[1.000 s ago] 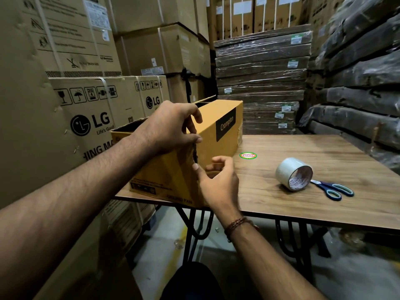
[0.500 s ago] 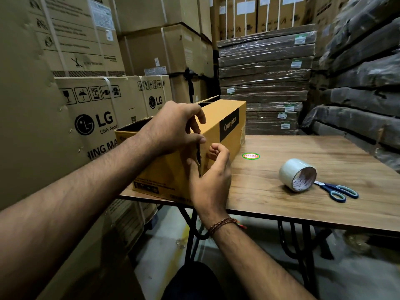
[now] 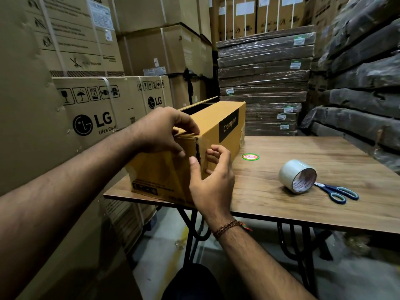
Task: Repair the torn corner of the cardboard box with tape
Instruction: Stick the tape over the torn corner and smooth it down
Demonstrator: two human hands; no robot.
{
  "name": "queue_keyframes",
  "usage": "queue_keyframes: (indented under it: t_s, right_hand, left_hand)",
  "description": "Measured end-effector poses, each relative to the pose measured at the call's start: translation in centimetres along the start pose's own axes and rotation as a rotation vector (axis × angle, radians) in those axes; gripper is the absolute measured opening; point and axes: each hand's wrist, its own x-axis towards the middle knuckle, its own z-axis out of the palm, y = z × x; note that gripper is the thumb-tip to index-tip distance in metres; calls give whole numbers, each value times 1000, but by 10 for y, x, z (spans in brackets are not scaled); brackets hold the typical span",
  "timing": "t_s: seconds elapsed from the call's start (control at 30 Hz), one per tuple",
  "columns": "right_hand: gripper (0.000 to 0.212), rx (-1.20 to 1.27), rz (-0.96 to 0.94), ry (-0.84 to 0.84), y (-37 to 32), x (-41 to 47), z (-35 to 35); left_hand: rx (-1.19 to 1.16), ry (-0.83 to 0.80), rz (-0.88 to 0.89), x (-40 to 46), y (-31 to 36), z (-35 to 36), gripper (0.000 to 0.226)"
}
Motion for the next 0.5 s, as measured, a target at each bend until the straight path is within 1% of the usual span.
queue_keyframes:
  t_s: [0.07,0.13,0.3,0.5]
  right_hand:
    - [50,-5,-2,12,1,1,0]
    - [48,-29,-4,10,1,3,1]
    - [55,-76,-18,0,-1,6,1]
    - [67,-102,-61,32,-7,0,5]
  left_hand:
    - [47,29,12,2,-1,3,53]
    - [55,51,15,3,-1,4,50]
    - [35,40,25,1,4,3,50]
    - [33,91,37,-1,5,6,43]
